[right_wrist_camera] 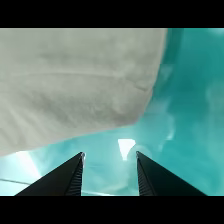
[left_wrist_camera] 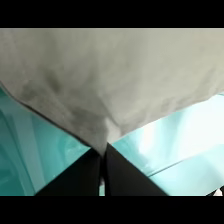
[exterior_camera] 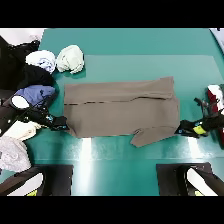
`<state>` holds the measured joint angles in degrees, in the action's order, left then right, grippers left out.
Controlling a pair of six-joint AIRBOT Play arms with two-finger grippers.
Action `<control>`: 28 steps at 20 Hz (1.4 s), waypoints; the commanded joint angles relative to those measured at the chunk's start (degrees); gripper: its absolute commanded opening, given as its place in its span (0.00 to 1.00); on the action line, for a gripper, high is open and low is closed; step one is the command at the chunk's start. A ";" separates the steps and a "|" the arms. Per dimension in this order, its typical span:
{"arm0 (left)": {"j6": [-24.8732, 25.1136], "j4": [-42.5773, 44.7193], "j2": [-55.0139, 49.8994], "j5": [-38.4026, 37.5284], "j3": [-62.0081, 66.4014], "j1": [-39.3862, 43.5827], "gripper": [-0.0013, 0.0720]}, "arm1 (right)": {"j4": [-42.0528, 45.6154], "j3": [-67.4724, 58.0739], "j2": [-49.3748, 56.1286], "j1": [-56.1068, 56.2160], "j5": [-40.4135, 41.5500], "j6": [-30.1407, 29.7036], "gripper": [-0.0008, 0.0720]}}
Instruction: Fold the shirts.
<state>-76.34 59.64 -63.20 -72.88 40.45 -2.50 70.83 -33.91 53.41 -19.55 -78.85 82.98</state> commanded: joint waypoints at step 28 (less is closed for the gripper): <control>-0.55 0.11 17.90 7.80 5.14 0.02 0.05 | -3.26 -23.89 -6.08 -0.17 0.74 4.37 0.03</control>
<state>-75.29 56.58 -46.11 -73.82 45.45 -2.46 67.40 -53.10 43.44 -20.36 -81.30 86.96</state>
